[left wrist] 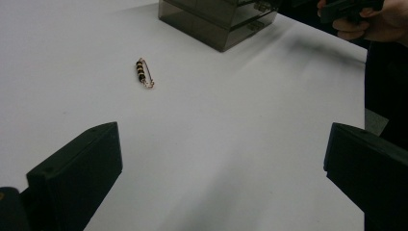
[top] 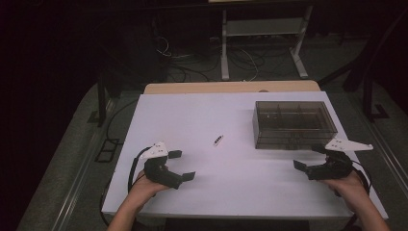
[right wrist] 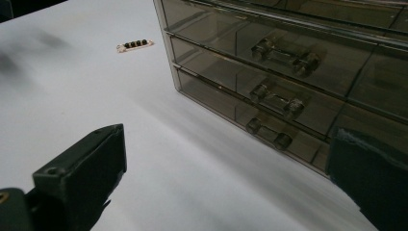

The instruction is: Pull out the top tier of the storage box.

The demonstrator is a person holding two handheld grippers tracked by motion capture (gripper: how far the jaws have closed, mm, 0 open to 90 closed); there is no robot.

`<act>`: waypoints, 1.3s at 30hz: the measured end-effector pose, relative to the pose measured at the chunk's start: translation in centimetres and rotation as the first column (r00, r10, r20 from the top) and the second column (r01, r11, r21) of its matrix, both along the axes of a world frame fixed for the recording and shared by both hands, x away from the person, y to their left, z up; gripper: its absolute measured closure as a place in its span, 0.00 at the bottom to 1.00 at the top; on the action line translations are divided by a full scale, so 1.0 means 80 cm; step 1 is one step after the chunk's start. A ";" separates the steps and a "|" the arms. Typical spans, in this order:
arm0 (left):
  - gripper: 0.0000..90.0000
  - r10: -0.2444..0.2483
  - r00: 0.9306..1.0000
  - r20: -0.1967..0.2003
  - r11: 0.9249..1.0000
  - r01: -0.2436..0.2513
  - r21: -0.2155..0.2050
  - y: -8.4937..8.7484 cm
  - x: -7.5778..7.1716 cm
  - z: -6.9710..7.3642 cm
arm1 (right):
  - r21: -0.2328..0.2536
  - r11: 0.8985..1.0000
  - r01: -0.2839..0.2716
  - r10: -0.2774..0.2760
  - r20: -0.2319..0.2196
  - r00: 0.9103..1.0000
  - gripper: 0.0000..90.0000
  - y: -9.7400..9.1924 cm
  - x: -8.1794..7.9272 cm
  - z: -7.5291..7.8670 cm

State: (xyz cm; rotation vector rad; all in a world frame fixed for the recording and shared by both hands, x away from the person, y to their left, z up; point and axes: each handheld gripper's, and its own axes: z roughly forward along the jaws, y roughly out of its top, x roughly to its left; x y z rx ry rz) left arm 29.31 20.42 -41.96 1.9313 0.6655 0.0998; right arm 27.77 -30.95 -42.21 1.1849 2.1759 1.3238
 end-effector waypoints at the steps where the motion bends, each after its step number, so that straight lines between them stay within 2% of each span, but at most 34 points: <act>1: 0.00 -0.001 1.000 0.001 1.000 0.001 0.000 0.000 0.000 0.000 | -0.002 1.000 -0.001 0.001 0.001 1.000 0.00 -0.001 0.000 0.000; 21: 0.00 -0.004 1.000 0.004 1.000 0.004 -0.010 0.000 0.000 0.001 | -0.027 1.000 0.017 -0.016 0.018 1.000 0.00 -0.004 0.003 -0.004; 39: 0.00 0.001 1.000 0.004 1.000 -0.001 -0.011 -0.001 -0.001 0.000 | -0.096 0.995 0.022 -0.015 0.067 0.998 0.00 0.001 0.001 -0.004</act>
